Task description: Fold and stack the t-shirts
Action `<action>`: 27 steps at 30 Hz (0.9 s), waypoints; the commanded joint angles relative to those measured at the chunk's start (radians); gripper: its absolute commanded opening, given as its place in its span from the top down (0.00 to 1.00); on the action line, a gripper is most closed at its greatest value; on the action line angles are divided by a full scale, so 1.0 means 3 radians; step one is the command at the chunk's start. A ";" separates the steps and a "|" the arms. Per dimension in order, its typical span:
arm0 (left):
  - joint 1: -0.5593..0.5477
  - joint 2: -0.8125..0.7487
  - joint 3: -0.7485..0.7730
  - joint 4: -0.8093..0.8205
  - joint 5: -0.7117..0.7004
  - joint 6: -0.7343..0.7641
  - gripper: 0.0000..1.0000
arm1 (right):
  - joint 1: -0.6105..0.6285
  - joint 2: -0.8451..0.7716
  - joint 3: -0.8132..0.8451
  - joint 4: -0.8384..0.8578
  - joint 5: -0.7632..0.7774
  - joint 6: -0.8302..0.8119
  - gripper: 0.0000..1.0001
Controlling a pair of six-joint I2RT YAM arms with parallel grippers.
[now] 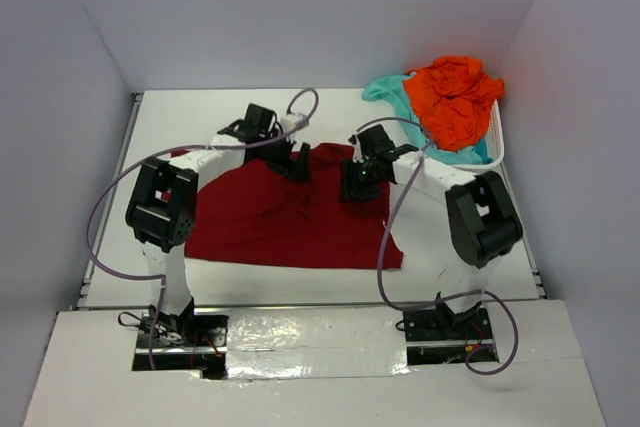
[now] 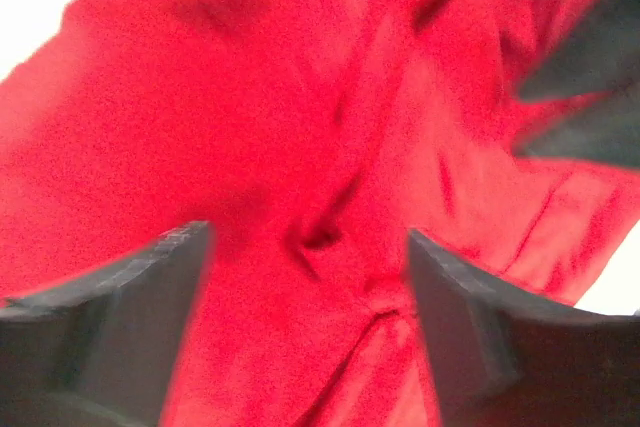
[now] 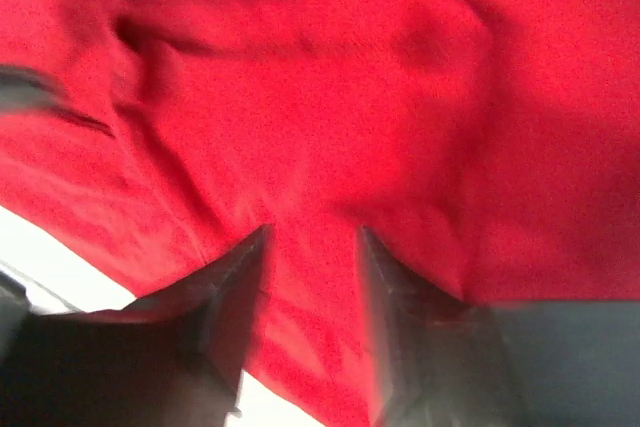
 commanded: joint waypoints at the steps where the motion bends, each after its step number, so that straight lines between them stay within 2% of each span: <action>1: 0.0063 -0.0002 0.0529 -0.0248 -0.0152 0.0152 0.01 | -0.0045 -0.0669 -0.0228 -0.0211 0.0457 0.0151 0.42; 5: 0.0104 -0.0027 0.1250 -0.1015 -0.0590 0.0608 0.01 | -0.0040 -0.1171 -0.0622 -0.0665 0.0581 0.0448 0.22; 6: 0.0129 -0.0114 0.1409 -0.1330 -0.0713 0.0710 0.01 | -0.0045 -0.1313 -0.0805 -0.0743 0.0571 0.0565 0.21; 8: 0.0308 -0.0262 0.1390 -0.1588 -0.0949 0.0910 0.00 | -0.0045 -0.1432 -0.0985 -0.0927 0.0535 0.0663 0.20; 10: 0.0517 -0.0563 0.1064 -0.1868 -0.1235 0.0992 0.01 | -0.0061 -0.1611 -0.1266 -0.0978 0.0550 0.0816 0.20; 11: 0.0822 -0.0656 0.0744 -0.1941 -0.1357 0.0977 0.01 | -0.0076 -0.1728 -0.1348 -0.0979 0.0520 0.0862 0.20; 13: 0.1197 -0.0825 0.0466 -0.2262 -0.1583 0.0992 0.01 | -0.0127 -0.1826 -0.1594 -0.0923 0.0397 0.0984 0.20; 14: 0.1679 -0.0846 0.0201 -0.2350 -0.1634 0.1003 0.01 | -0.0173 -0.1897 -0.1660 -0.0846 0.0326 0.1016 0.20; 16: 0.2112 -0.0902 -0.0026 -0.2437 -0.1726 0.1038 0.01 | -0.0193 -0.1938 -0.1824 -0.0790 0.0213 0.1107 0.20; 17: 0.2458 -0.0932 -0.0214 -0.2448 -0.1707 0.1079 0.01 | -0.0189 -0.1954 -0.1860 -0.0764 0.0207 0.1113 0.20; 19: 0.2650 -0.1060 -0.0404 -0.2397 -0.1605 0.1252 0.01 | -0.0194 -0.1959 -0.1972 -0.0723 0.0177 0.1128 0.21; 22: 0.2686 -0.1198 -0.0767 -0.2224 -0.1512 0.1468 0.01 | -0.0194 -0.1934 -0.2090 -0.0605 0.0151 0.1108 0.24; 27: 0.2799 -0.1036 -0.1116 -0.1784 -0.1752 0.1427 0.01 | -0.0204 -0.1852 -0.2244 -0.0406 0.0136 0.1154 0.33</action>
